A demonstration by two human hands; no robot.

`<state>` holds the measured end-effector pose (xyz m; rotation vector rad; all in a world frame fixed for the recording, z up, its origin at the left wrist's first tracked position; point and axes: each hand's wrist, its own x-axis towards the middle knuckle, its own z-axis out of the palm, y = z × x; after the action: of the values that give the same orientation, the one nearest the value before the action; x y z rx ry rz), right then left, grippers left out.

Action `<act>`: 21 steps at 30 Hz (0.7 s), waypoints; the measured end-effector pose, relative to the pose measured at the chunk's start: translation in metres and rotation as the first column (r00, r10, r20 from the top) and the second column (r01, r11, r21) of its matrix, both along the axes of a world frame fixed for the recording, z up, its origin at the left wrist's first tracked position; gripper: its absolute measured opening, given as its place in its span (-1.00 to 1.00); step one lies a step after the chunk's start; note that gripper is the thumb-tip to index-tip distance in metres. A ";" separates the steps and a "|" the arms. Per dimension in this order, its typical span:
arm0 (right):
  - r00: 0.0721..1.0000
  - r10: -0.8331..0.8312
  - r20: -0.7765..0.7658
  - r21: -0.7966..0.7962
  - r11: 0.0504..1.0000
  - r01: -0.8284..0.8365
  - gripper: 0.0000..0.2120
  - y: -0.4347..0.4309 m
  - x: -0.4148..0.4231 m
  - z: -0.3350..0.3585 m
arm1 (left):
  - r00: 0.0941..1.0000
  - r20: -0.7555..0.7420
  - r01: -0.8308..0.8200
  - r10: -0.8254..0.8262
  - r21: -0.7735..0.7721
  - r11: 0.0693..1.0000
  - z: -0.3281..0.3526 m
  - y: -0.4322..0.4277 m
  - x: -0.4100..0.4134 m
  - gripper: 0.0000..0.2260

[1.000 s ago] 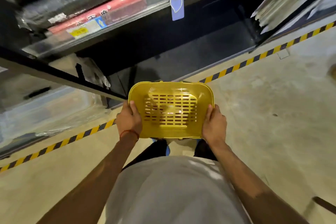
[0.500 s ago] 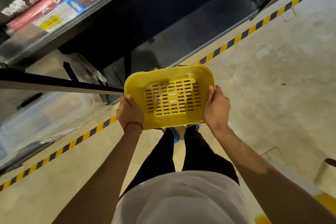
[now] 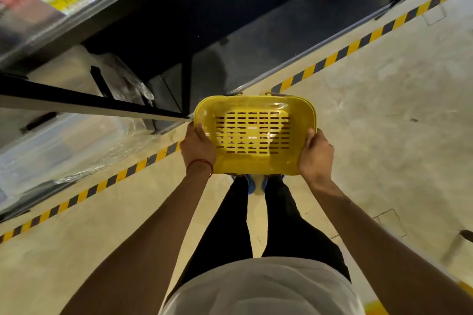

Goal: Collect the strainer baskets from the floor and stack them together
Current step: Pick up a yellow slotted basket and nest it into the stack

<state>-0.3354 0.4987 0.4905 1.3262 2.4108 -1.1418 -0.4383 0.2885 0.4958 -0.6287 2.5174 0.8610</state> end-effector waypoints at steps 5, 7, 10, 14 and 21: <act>0.995 -0.006 0.101 -0.050 0.999 0.011 -0.52 0.002 -0.005 -0.027 | 0.999 0.048 -0.012 0.012 -0.007 1.000 -0.028 0.002 -0.001 -0.61; 0.992 -0.003 0.127 -0.063 0.998 0.011 -0.52 0.003 -0.006 -0.038 | 0.997 0.071 -0.016 0.017 -0.017 1.000 -0.037 0.003 -0.004 -0.62; 0.992 0.016 0.123 -0.090 0.996 -0.005 -0.54 0.005 -0.006 -0.053 | 0.990 0.138 0.000 0.007 -0.053 0.999 -0.051 0.004 -0.011 -0.60; 0.996 0.009 0.090 -0.102 0.995 0.000 -0.59 0.005 -0.004 -0.065 | 0.985 0.175 0.016 0.000 -0.091 0.996 -0.067 0.004 -0.016 -0.58; 0.990 0.107 0.089 0.091 0.989 -0.115 -0.63 0.005 0.004 -0.081 | 0.993 0.114 0.024 -0.004 -0.173 0.985 -0.080 0.005 -0.009 -0.63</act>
<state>-0.3313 0.5039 0.4096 1.2221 2.4725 -0.9343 -0.4474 0.2930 0.4155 -0.6934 2.5082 0.5860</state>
